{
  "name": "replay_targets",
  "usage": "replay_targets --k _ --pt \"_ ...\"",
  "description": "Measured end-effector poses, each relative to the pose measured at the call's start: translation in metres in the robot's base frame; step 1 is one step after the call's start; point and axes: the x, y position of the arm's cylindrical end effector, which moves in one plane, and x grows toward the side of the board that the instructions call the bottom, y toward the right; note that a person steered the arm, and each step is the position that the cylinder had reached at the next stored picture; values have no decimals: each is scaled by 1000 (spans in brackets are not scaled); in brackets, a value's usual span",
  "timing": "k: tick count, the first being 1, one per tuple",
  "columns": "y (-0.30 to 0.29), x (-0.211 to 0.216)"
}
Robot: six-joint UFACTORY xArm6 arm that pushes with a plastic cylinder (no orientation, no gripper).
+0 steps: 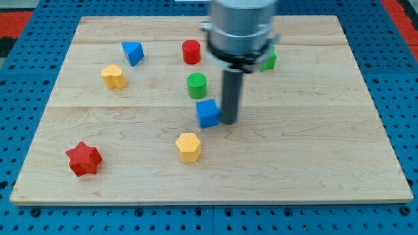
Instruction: Slide the blue cube towards the green circle
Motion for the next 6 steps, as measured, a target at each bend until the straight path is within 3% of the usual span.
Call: replay_targets --k 1,2,3,4,6 --pt "-36 -2" --pt "-18 -2" --pt "-105 -1" --pt "-149 1" --pt "-161 -56"
